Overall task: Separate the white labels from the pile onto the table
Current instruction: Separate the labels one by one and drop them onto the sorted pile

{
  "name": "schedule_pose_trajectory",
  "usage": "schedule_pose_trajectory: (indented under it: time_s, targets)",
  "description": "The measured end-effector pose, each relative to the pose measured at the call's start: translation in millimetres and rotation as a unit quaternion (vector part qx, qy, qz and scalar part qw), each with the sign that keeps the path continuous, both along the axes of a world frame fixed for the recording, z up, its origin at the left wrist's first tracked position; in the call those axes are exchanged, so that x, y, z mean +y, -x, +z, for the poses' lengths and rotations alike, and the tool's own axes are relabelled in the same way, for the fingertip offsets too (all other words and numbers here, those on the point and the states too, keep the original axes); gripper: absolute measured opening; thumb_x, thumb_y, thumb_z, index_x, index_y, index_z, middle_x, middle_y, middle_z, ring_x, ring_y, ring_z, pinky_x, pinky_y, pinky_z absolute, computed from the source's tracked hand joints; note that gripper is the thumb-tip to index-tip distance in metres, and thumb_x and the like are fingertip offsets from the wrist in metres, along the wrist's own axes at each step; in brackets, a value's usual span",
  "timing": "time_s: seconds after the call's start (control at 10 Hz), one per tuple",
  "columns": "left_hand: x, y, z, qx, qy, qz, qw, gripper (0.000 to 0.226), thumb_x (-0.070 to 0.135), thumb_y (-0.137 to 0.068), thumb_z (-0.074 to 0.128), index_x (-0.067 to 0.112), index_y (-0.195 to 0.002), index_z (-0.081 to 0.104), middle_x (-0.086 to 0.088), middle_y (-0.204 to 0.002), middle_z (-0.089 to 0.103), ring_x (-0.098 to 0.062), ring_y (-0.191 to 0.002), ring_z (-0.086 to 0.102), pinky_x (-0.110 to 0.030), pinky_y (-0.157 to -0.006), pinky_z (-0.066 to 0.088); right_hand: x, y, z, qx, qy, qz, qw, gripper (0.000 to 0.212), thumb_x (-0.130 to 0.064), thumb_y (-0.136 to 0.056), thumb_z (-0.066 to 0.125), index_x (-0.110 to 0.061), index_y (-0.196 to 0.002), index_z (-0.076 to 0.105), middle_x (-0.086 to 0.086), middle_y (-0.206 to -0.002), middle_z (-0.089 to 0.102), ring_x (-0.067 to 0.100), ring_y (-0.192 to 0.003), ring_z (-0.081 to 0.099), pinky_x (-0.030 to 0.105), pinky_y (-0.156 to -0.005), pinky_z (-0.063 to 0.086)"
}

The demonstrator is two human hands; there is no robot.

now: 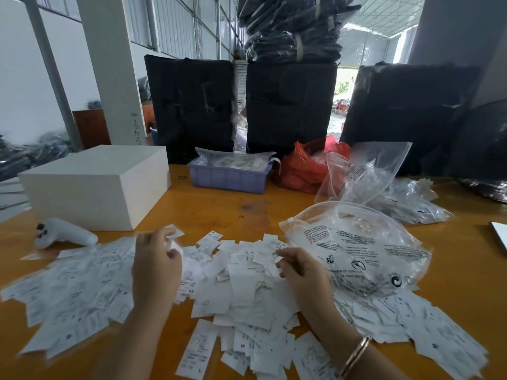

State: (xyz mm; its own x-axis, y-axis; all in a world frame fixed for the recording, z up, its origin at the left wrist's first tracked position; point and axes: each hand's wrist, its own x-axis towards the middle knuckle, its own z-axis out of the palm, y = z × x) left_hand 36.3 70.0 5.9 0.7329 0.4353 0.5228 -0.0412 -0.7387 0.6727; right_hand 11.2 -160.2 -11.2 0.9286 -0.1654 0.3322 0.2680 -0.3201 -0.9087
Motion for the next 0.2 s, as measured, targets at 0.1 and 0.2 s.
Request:
schedule_pose_trajectory:
  time_s: [0.1,0.2]
  targets:
    - [5.2,-2.6,-12.0,0.081,-0.094,0.047,0.991,0.037,0.002,-0.081,0.07,0.008,-0.116,0.063,-0.017,-0.118,0.054,-0.028,-0.086,0.06,-0.035,-0.068,0.055,-1.9,-1.1,-2.9,-0.003,-0.003,-0.005,1.0,0.039,-0.002,-0.089,0.057,-0.04,-0.083,0.061,-0.009,-0.078,0.069,0.003,-0.069,0.062,0.013,-0.06,0.049]
    - [8.8,-3.6,-15.9,0.088,-0.171,0.093,0.977,0.033,0.006,-0.076,0.074,0.014,-0.107,0.068,-0.015,-0.112,0.06,-0.03,-0.093,0.056,-0.04,-0.073,0.045,-3.5,-1.7,-3.7,-0.002,0.017,-0.013,1.0,0.039,-0.002,-0.089,0.058,-0.041,-0.083,0.06,-0.01,-0.078,0.069,0.002,-0.069,0.061,0.012,-0.059,0.048]
